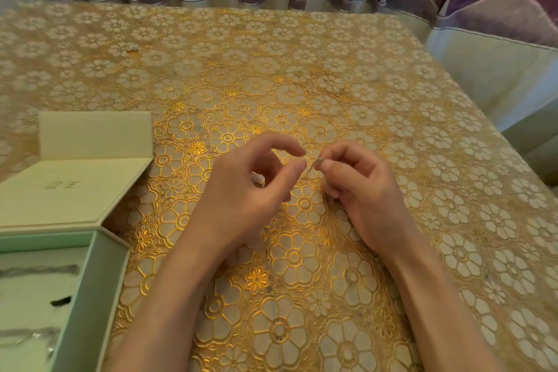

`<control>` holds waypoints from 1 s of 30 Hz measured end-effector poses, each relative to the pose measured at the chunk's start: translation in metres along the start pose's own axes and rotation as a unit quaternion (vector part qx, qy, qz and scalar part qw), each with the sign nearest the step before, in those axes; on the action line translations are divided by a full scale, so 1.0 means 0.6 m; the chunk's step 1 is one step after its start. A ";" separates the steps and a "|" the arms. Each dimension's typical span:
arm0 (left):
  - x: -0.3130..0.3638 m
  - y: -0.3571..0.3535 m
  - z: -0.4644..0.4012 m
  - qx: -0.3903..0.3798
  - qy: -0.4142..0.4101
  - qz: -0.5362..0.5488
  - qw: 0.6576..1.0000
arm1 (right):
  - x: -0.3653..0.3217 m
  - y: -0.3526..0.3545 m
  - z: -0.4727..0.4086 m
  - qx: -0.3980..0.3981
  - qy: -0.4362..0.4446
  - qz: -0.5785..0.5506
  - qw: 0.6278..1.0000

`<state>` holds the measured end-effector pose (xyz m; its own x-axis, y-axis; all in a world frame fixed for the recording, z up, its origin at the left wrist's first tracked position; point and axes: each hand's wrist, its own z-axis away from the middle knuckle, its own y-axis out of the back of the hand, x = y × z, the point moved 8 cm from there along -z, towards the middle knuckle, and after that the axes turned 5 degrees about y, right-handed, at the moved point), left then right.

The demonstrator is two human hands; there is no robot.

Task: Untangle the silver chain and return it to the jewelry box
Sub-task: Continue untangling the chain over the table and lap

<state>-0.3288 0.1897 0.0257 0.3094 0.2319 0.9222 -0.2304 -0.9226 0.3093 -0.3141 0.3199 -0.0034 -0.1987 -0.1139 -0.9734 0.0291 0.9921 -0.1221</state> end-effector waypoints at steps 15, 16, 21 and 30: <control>-0.008 -0.003 -0.001 0.003 -0.007 -0.031 0.999 | -0.010 -0.006 0.004 0.007 -0.001 0.071 0.997; -0.009 -0.002 -0.001 0.006 -0.003 -0.028 1.000 | -0.010 -0.007 0.004 0.005 -0.002 0.071 0.997; -0.004 0.002 0.000 0.010 -0.001 -0.012 1.000 | -0.010 -0.008 0.004 0.006 -0.002 0.071 0.997; -0.002 0.007 0.000 0.017 -0.017 -0.016 1.000 | -0.012 -0.011 0.005 -0.010 0.003 0.075 0.997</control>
<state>-0.3303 0.1855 0.0258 0.3468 0.2516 0.9036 -0.1895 -0.9247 0.3302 -0.3101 0.3143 0.0036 -0.1999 0.0362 -0.9791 0.0392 0.9988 0.0289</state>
